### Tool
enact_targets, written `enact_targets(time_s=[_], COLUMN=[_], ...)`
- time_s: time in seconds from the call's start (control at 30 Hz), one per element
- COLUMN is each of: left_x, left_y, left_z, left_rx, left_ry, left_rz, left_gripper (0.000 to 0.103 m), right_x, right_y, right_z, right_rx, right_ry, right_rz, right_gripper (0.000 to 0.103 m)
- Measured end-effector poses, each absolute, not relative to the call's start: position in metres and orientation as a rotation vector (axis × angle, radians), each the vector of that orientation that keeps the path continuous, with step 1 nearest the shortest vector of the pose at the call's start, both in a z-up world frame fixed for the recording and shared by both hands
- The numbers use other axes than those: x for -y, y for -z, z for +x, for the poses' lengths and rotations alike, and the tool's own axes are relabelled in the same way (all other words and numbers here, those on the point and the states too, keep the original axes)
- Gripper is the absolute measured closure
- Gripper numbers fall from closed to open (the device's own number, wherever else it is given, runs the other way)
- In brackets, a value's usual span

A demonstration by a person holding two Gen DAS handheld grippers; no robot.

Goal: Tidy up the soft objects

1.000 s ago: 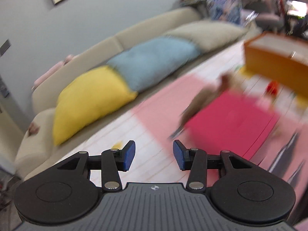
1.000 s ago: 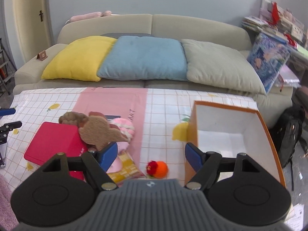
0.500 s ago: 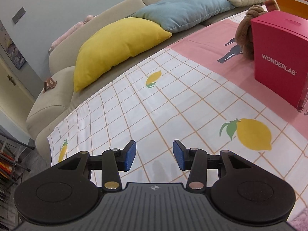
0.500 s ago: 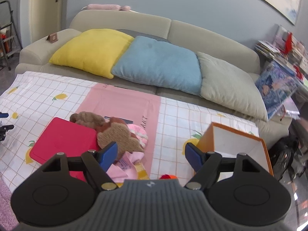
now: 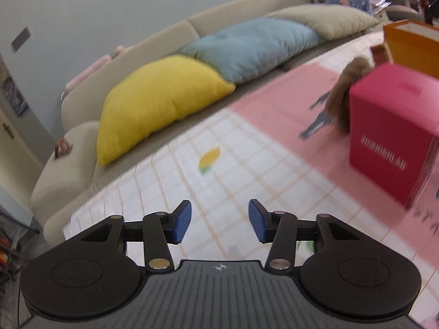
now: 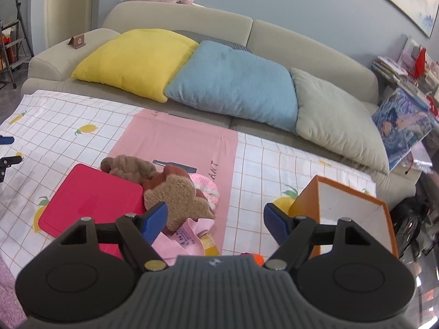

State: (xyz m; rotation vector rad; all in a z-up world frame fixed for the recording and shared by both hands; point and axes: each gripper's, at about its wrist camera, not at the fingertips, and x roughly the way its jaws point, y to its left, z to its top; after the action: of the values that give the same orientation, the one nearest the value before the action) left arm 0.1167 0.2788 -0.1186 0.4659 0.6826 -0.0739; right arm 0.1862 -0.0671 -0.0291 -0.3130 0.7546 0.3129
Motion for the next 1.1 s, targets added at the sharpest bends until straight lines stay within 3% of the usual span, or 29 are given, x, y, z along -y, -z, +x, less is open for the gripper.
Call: enact_targets(time_s=[0.2,0.3,0.4,0.7,1.1], left_x=[-0.262,-0.25,-0.24,-0.239,-0.292], left_y=[0.097,0.087,0.08,0.081,0.163], left_z=[0.146,0.163,0.18,0.199,0.091], left_rx=[-0.712,-0.729,-0.753,-0.774,-0.713], left_ry=[0.243,0.345,0.429,0.451,0.052], left_rz=[0.377,0.373,0.363,0.434,0.651], left_gripper=[0.034,0.02,0.018,0.018,0.022], right_x=[0.066,0.066,0.068,0.078,0.073], right_y=[0.034,0.037,0.041,0.047,0.062], right_z=[0.194,0.198,0.203,0.21,0.21], right_rx=[-0.771,-0.783,-0.799,-0.813,-0.849], right_ry=[-0.329,-0.334,-0.329,-0.322,-0.301], right_rz=[-0.303,-0.293,-0.287,-0.268,-0.248], right_gripper=[0.028,0.028,0.028,0.028,0.028])
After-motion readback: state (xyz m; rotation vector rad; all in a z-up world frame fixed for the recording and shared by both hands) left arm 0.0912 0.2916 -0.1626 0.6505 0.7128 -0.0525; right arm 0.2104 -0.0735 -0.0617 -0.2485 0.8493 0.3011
